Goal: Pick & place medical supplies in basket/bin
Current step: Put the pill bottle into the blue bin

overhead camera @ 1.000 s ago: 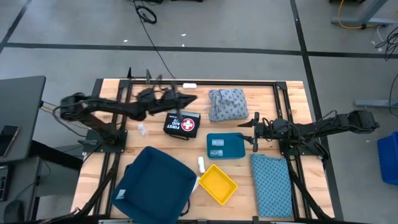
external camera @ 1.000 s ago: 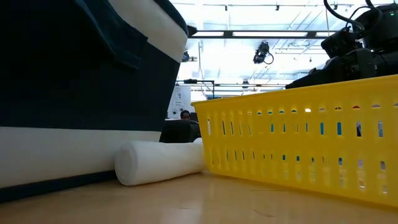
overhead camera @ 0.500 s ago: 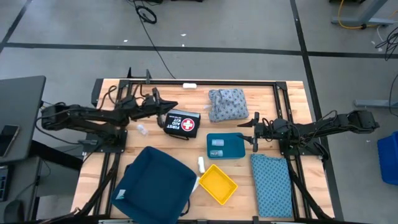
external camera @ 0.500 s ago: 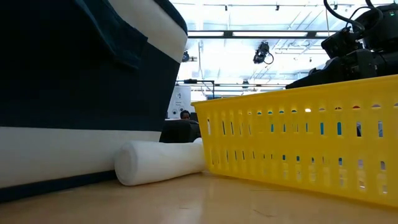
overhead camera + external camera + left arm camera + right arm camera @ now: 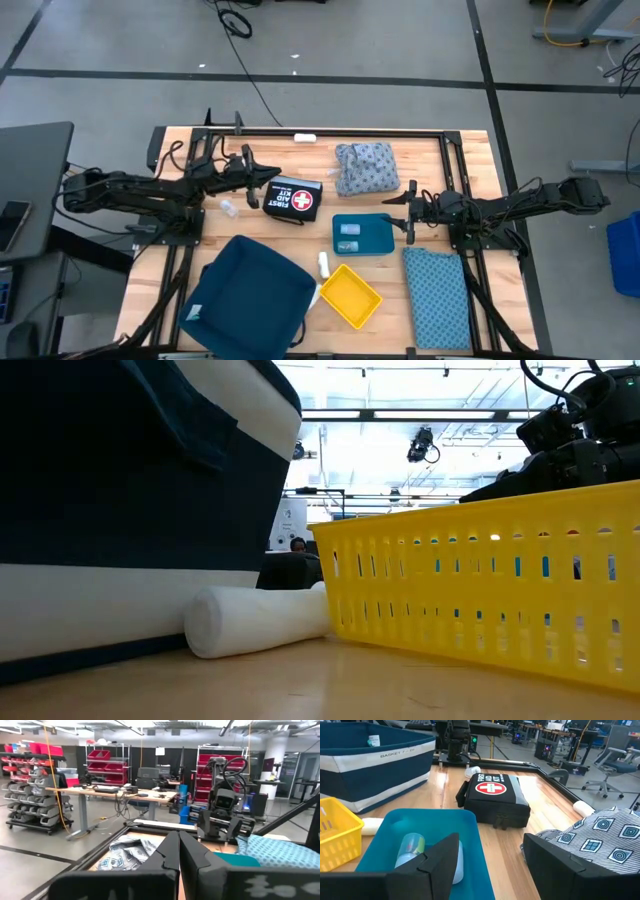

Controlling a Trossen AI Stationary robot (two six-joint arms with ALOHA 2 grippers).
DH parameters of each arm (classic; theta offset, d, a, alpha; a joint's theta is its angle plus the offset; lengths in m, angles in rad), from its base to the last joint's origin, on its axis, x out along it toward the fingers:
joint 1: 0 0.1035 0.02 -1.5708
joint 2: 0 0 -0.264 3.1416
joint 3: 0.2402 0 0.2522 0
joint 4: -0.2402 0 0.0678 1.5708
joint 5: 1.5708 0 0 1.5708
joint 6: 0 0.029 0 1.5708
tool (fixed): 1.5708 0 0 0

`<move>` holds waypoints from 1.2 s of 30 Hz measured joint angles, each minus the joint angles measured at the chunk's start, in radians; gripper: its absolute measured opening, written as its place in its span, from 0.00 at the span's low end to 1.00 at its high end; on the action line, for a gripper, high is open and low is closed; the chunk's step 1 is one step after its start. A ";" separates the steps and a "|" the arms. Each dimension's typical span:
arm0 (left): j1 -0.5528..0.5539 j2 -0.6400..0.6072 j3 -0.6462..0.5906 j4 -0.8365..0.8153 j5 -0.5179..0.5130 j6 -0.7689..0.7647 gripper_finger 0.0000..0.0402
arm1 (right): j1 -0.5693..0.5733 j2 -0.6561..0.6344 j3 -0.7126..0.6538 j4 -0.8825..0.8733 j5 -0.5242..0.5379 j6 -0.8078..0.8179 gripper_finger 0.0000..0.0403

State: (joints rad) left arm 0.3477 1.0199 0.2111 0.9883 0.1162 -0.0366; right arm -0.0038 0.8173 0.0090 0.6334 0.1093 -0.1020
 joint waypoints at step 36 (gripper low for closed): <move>0.028 -0.095 0.308 -1.044 -0.199 0.079 0.00 | 0.000 0.000 0.000 -0.002 0.000 0.000 0.58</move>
State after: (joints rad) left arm 0.3759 0.9249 0.5195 -0.0552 -0.0826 0.0424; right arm -0.0037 0.8176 0.0086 0.6319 0.1093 -0.1020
